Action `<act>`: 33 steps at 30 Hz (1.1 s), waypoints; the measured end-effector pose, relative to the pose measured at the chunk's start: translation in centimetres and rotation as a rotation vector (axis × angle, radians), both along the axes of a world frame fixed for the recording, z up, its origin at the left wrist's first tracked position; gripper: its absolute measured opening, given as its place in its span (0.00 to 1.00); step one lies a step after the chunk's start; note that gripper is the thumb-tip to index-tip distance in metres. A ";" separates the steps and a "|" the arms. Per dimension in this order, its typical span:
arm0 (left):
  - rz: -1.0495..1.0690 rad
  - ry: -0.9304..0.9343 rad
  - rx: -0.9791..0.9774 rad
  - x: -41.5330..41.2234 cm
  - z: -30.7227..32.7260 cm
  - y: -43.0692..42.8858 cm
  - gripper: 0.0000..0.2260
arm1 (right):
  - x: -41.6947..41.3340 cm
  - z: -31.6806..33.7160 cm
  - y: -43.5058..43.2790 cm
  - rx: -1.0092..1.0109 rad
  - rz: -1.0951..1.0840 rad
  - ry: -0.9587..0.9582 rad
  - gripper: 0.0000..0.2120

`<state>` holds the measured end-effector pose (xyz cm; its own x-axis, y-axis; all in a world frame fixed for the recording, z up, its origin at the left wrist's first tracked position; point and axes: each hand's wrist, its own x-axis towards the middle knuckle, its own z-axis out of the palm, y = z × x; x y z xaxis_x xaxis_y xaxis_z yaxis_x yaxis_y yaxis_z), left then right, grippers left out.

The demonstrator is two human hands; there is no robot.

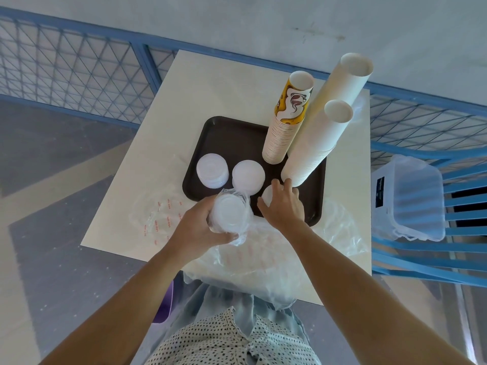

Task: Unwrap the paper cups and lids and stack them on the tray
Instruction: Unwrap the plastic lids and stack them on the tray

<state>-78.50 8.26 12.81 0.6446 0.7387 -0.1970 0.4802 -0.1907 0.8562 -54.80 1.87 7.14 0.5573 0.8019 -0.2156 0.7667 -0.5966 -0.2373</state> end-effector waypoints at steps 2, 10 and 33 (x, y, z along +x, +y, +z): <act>0.001 0.006 0.007 0.1 0.0 -0.1 0.36 | 0.1 -0.1 0.0 0.009 0.007 -0.014 0.30; 0.009 0.013 0.005 0.4 0.2 -0.2 0.36 | 0.4 0.2 -0.2 0.011 0.040 -0.060 0.40; -0.106 -0.105 -0.096 2.8 3.9 -0.7 0.34 | -4.9 12.8 -3.9 0.375 0.051 0.586 0.09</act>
<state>-75.66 7.59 16.72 0.7389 0.6463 -0.1908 0.3683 -0.1502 0.9175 -59.71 -2.00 19.90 0.3932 0.9030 -0.1730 0.4739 -0.3603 -0.8035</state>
